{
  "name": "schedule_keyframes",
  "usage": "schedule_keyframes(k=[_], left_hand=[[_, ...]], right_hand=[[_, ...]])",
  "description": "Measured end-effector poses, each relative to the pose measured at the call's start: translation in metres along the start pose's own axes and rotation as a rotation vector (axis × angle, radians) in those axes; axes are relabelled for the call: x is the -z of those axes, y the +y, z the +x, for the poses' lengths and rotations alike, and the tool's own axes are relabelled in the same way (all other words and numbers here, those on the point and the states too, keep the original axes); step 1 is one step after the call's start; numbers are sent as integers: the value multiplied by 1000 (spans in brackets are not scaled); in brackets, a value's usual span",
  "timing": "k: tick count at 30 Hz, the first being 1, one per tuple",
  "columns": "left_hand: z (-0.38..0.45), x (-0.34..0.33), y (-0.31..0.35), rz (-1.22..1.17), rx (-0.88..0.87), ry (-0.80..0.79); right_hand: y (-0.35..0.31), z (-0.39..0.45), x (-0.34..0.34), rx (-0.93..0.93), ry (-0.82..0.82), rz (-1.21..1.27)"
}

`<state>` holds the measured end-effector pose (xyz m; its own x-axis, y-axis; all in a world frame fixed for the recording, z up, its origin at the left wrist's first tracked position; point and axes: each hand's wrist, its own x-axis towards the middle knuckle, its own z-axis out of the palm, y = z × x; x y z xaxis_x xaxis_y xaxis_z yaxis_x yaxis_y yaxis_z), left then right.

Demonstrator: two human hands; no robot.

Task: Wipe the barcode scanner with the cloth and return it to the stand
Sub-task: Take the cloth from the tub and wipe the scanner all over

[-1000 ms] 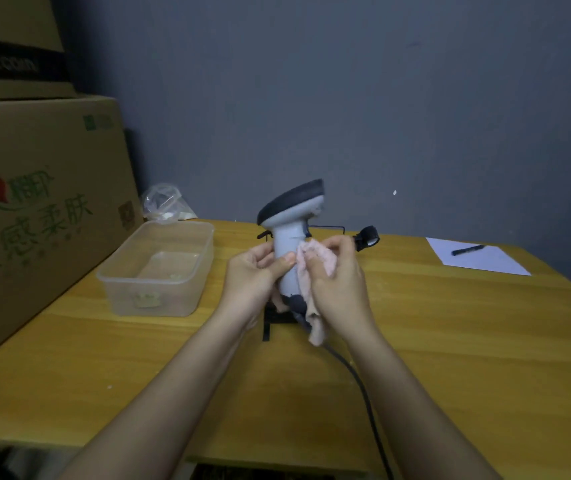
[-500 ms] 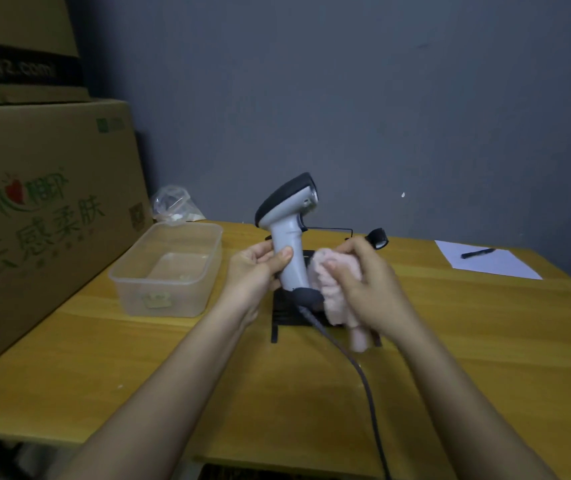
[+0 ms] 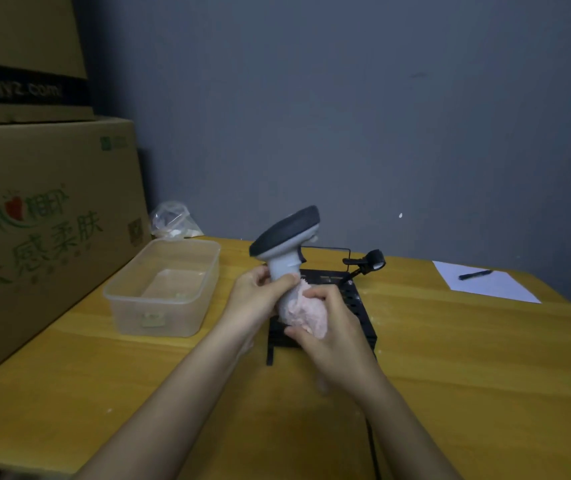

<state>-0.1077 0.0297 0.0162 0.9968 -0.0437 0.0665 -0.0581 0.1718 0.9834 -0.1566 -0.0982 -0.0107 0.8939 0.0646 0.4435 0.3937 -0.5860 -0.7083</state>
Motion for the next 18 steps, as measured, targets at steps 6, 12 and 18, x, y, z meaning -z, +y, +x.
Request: schedule_keyframes(k=[6, 12, 18], left_hand=[[3, -3, -4, -65, 42, -12], [8, 11, -17, -116, 64, -34], [12, 20, -23, -169, 47, -132]], right_hand=[[6, 2, -7, 204, 52, -168], [12, 8, 35, 33, -250, -242], [-9, 21, 58, -7, 214, -27]])
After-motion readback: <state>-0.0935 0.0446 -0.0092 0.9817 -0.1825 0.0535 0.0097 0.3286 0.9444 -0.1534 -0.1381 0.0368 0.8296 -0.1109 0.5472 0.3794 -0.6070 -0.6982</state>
